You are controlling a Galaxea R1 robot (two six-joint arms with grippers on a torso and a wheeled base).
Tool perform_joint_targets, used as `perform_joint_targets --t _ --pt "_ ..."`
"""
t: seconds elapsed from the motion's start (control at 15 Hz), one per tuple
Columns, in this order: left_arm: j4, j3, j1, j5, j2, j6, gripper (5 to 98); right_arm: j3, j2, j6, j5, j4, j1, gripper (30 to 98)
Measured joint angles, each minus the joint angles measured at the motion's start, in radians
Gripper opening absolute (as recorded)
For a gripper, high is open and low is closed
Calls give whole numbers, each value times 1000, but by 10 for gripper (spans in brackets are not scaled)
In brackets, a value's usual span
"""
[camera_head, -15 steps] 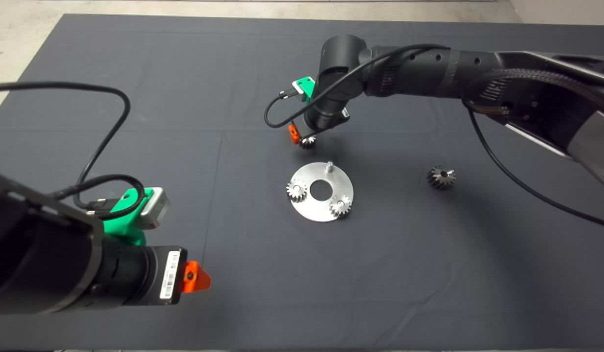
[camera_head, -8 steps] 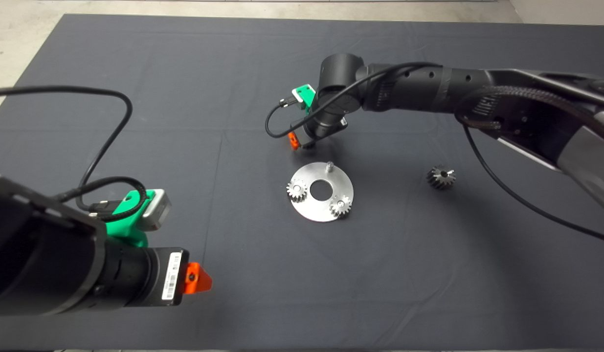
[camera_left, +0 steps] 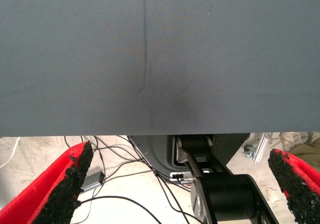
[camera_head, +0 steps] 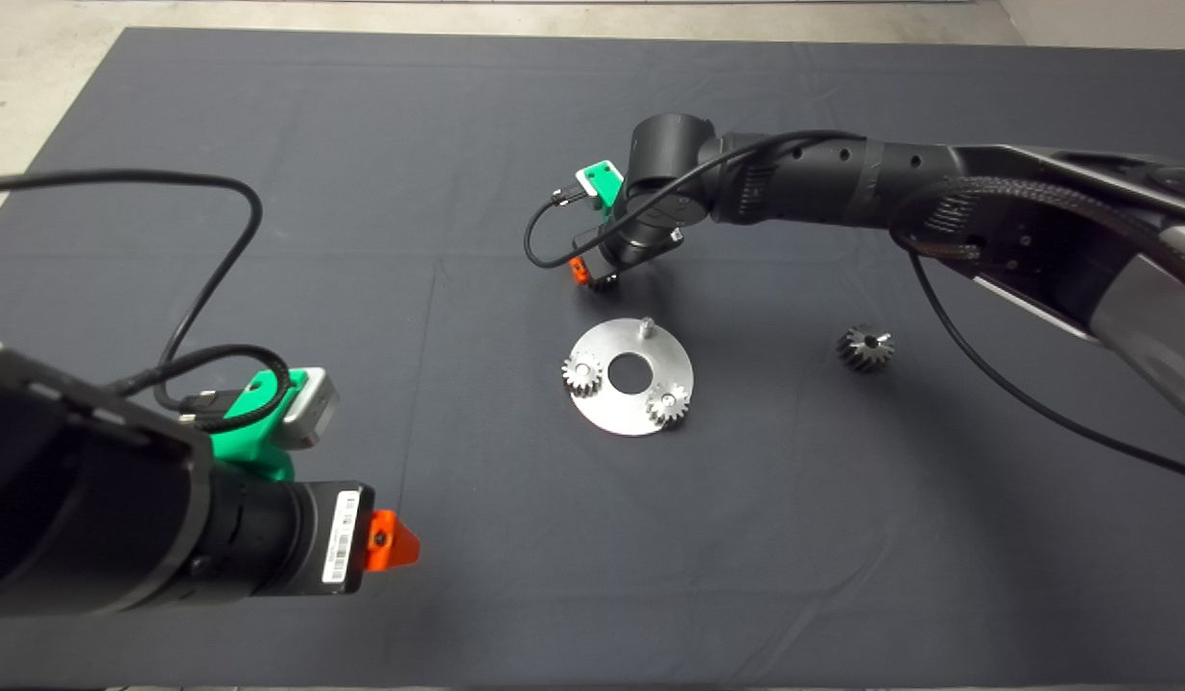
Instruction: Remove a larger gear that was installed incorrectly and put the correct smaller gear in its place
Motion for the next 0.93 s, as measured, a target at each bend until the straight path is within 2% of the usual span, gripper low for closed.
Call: perform_joint_targets --t 0.2,0.73,0.93 --pt "2 0 0 0 0 0 892 -7 0 0 16 -16 0 890" --pt "4 0 5 0 0 0 892 -9 0 1 19 -19 -3 890" --pt "5 0 5 0 0 0 892 -9 0 1 19 -19 -4 858"
